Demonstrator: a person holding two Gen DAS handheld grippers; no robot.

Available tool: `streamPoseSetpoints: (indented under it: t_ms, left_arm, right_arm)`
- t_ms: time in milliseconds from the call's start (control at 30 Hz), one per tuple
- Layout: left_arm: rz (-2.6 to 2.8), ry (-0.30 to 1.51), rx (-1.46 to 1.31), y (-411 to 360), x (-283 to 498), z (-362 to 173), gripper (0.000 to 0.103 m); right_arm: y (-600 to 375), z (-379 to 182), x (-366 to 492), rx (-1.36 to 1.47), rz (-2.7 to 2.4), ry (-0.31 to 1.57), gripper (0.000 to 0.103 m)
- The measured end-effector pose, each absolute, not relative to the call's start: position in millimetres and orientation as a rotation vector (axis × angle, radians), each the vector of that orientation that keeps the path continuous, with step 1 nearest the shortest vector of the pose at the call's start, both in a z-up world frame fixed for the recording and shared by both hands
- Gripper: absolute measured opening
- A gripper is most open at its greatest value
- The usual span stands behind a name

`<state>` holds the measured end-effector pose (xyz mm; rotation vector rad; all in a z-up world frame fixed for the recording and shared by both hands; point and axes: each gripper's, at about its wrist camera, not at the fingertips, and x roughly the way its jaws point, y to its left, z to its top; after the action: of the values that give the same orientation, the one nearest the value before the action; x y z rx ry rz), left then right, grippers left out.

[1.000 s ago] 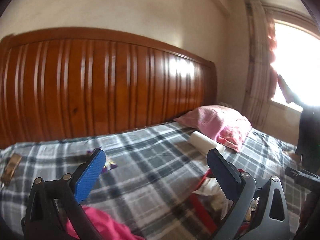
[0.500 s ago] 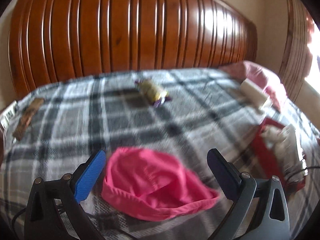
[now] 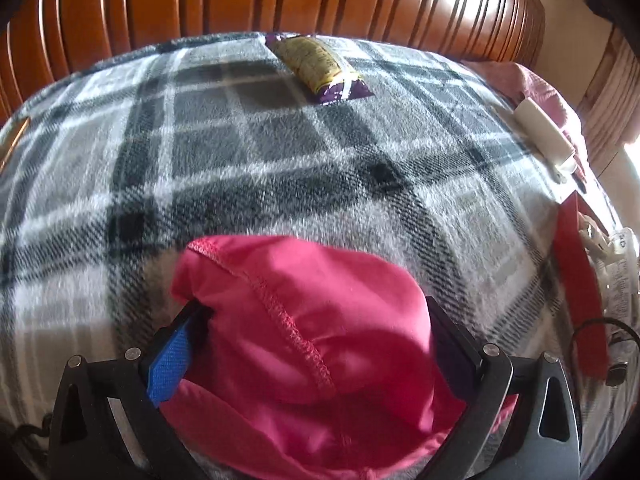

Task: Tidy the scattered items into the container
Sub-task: 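Grasp the pink cloth with the left gripper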

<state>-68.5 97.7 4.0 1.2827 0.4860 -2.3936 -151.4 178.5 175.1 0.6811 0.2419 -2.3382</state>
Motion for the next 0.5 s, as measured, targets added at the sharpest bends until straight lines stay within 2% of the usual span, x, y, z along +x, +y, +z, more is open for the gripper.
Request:
streamPoseSetpoints:
  t_ms: [167,300,500]
  left_arm:
    - [-2.405,0.358,1.258,94,-84,1,0.103]
    - [-2.437,0.230,1.224,85,-103,-3,0.103]
    - [-2.424,0.271,1.213,59,-129,-4,0.103]
  right_arm:
    - [165,158,-178,0.685,-2.352,0.286,0.103]
    - [149,129,-218,0.842,-2.313,0.279,0.103]
    - [128,83,-271,1.053,-2.292,0.186,0.103]
